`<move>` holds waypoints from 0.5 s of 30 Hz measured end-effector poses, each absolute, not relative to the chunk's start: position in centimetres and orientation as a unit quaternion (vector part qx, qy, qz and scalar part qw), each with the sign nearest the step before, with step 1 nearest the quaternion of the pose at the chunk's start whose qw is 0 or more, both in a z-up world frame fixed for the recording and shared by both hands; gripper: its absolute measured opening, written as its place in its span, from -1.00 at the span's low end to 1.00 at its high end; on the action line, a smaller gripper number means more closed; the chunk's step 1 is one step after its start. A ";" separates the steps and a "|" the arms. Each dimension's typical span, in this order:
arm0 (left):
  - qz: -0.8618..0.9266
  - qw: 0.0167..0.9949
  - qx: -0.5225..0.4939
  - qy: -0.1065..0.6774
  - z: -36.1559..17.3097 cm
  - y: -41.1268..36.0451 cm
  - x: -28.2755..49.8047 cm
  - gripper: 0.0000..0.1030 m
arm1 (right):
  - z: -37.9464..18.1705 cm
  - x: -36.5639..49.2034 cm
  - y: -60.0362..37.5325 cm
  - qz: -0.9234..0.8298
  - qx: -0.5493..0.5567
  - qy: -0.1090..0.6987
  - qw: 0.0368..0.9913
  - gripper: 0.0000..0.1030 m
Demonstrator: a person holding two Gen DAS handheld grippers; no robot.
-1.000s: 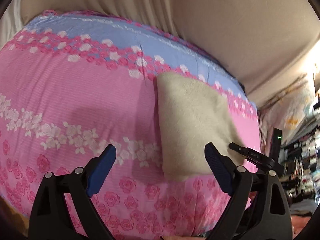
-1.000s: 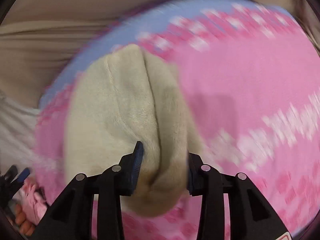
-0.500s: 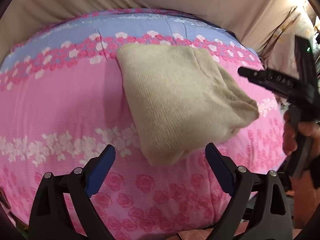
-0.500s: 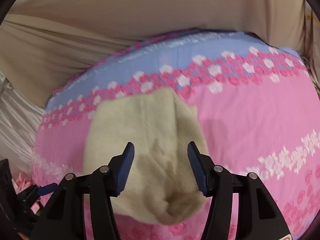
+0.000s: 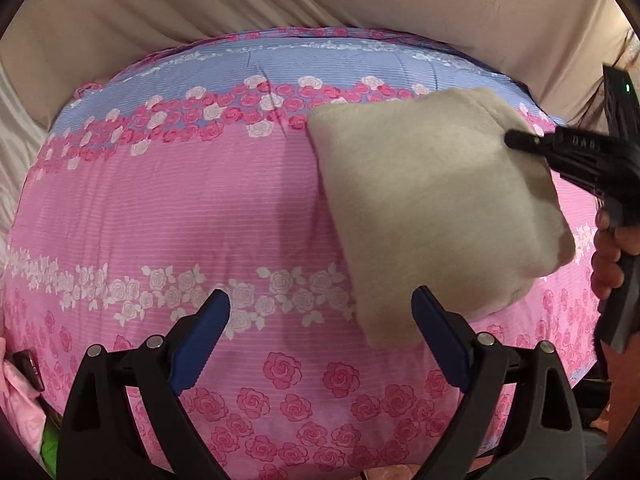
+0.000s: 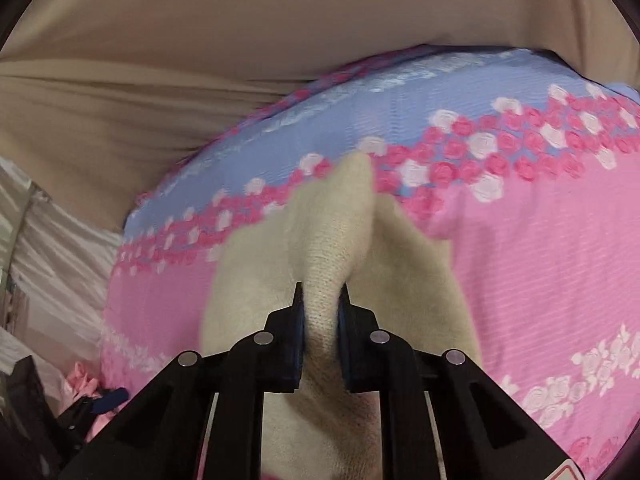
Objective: Fold small clothes
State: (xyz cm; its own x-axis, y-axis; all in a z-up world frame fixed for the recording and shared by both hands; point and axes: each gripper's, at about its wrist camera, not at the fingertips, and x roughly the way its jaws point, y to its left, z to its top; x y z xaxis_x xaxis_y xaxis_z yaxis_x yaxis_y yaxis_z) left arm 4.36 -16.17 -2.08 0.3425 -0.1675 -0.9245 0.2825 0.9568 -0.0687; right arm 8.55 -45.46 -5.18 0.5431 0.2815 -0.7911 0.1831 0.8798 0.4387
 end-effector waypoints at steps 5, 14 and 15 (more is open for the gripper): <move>-0.135 0.806 0.049 0.573 -2.9 -16.3 5.4 0.75 | -9.3 7.3 -46.3 0.009 0.249 0.525 0.814 -0.46; -0.175 0.792 0.075 0.580 -3.8 -17.9 6.2 0.75 | -4.2 -1.8 -47.4 -0.020 0.285 0.482 0.829 -0.09; -0.191 0.787 0.088 0.580 -4.0 -18.2 5.8 0.75 | -4.6 -2.5 -47.3 -0.027 0.294 0.484 0.824 -0.07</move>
State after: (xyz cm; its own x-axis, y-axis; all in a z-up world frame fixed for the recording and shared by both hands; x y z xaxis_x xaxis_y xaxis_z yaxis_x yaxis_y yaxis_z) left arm 5.84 -18.19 -3.95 0.2544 -0.1990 -0.9464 0.4025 0.9116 -0.0835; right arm -2.48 -47.33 -4.56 0.5298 0.2410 -0.8132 0.3290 0.8253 0.4590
